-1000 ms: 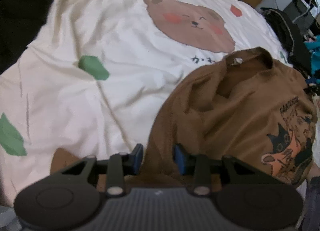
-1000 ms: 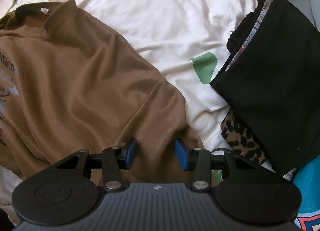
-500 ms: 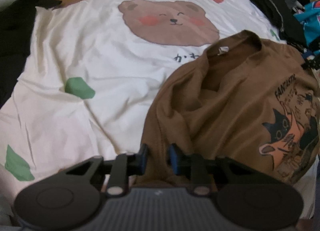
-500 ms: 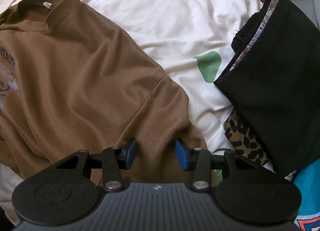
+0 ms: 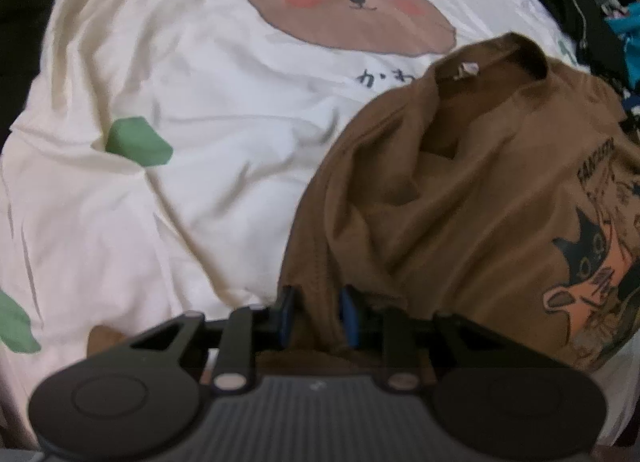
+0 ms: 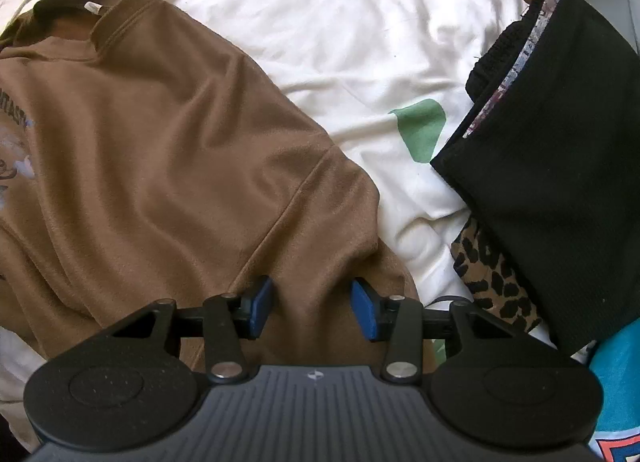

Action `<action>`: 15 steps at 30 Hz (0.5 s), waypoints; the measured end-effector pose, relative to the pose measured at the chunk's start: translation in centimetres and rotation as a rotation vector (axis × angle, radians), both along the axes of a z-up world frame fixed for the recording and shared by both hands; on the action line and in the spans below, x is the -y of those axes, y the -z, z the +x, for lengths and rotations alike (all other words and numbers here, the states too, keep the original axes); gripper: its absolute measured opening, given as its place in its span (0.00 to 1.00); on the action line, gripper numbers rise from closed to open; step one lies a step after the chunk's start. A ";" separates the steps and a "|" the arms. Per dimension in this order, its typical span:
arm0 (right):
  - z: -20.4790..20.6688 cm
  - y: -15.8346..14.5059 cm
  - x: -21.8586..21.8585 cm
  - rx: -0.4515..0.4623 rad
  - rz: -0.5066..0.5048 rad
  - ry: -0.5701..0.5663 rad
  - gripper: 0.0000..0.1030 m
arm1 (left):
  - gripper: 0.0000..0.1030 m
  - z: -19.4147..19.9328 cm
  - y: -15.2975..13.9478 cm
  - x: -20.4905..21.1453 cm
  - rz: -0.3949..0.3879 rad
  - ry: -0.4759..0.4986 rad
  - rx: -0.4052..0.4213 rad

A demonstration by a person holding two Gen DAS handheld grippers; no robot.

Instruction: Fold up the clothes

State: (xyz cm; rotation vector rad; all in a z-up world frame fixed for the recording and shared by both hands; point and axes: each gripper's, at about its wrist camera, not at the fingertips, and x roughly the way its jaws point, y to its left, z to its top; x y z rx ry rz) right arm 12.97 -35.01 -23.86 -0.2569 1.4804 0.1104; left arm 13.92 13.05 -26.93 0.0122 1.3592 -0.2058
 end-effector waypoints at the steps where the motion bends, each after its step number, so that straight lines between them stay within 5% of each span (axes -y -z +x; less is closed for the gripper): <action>1: 0.0 0.0 -0.1 0.000 -0.001 -0.002 0.49 | 0.17 0.0 0.0 0.1 0.005 0.007 0.000; 2: 0.1 0.0 -0.1 0.000 -0.001 -0.003 0.49 | 0.10 0.0 -0.2 0.2 0.015 0.023 0.005; 15: 0.3 -2.4 -0.1 0.029 -0.030 -0.011 0.49 | 0.09 -0.1 -6.2 -2.5 0.100 0.051 0.145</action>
